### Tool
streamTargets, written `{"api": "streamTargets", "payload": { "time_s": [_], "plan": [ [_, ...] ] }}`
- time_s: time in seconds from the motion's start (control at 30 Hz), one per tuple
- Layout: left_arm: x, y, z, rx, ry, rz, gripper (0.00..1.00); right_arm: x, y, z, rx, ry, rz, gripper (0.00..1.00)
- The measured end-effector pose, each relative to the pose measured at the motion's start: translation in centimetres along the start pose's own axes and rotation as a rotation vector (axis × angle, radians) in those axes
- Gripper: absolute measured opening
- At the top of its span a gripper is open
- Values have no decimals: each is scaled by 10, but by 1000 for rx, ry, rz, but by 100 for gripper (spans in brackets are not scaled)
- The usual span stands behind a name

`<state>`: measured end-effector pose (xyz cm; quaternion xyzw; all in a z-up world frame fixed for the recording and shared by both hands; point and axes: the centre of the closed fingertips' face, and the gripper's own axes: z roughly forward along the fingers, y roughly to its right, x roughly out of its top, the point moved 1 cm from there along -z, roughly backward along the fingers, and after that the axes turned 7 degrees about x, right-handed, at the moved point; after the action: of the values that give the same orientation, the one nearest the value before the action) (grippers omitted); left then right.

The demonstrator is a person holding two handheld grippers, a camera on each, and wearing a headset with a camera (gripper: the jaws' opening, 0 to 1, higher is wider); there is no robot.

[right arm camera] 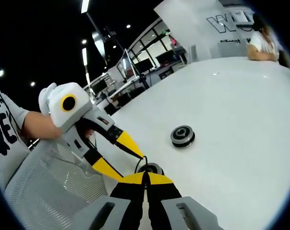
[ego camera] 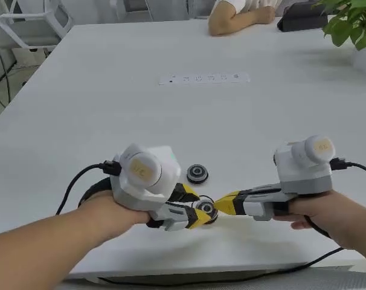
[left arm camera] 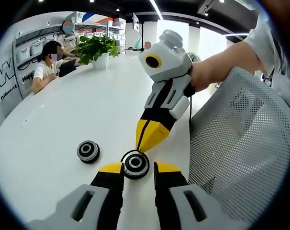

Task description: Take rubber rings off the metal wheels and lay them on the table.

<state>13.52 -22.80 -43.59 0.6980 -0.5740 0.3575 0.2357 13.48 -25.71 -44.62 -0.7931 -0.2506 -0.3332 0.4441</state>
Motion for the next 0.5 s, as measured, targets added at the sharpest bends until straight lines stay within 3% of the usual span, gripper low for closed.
{"api": "streamTargets", "payload": {
  "time_s": [0.27, 0.5],
  "plan": [
    [5, -3, -20, 0, 28, -11, 31, 5, -1, -2, 7, 6, -5, 0],
    [6, -10, -38, 15, 54, -37, 40, 19, -4, -2, 23, 19, -9, 0]
  ]
}}
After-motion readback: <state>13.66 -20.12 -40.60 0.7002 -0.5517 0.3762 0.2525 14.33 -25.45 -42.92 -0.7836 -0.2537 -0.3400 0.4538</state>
